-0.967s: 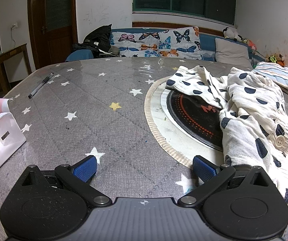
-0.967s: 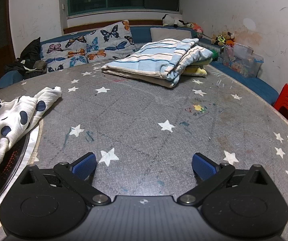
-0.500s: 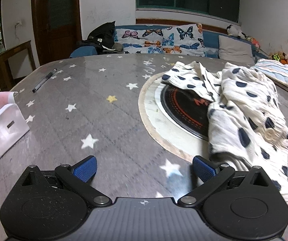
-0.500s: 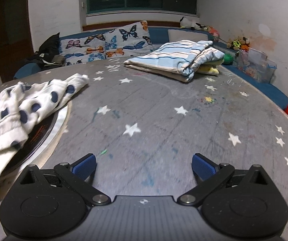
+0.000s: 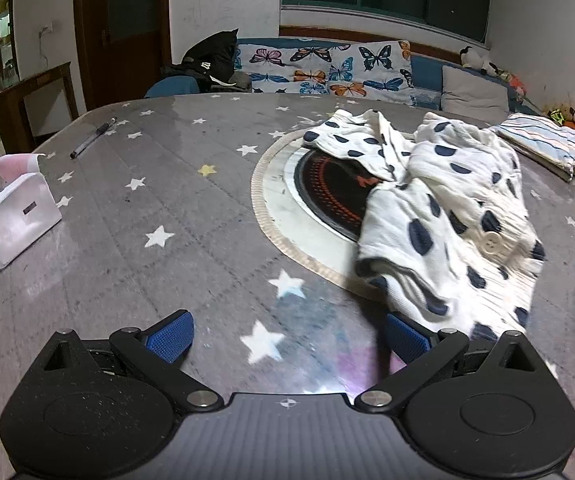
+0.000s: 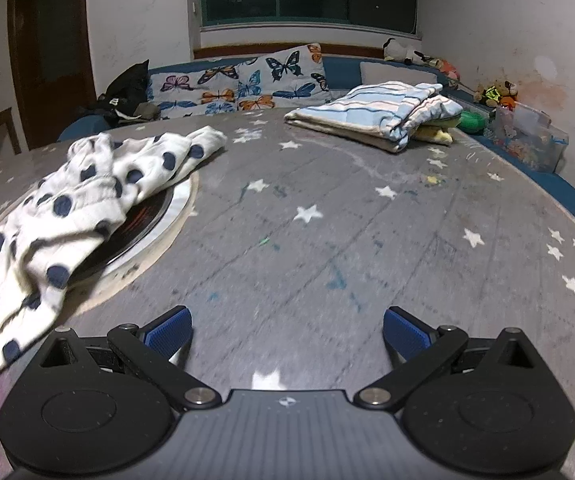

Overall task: Fold clothes
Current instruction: 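Move both tools toward the crumpled white polka-dot pants on the table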

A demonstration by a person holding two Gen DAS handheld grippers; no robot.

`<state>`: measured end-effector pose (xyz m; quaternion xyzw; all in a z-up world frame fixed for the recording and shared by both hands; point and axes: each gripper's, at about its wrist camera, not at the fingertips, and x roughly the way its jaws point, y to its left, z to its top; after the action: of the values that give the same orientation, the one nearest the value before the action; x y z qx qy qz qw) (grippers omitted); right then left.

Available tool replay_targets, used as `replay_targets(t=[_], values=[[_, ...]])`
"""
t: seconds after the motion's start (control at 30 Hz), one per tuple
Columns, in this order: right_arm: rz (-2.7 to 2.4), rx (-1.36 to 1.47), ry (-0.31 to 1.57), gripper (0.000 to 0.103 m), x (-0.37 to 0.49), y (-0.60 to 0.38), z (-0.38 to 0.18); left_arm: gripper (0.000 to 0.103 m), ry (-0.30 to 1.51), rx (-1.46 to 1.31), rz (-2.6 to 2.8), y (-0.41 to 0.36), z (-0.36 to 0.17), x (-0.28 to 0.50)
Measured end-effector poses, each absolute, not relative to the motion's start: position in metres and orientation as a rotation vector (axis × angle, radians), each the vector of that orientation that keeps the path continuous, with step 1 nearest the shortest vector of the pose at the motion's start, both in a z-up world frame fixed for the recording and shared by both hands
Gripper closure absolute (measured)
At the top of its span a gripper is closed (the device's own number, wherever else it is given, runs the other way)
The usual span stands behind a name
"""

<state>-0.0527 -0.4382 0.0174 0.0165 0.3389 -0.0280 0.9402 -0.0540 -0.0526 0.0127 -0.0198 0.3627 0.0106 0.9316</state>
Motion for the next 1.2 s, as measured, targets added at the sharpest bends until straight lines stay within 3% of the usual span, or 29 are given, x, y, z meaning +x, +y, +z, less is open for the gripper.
replay_targets(t=[1.2], values=[[0.13, 0.008, 0.636, 0.0, -0.106, -0.393, 0.031, 0.0, 0.704, 0.015, -0.088, -0.101, 0.032, -0.11]])
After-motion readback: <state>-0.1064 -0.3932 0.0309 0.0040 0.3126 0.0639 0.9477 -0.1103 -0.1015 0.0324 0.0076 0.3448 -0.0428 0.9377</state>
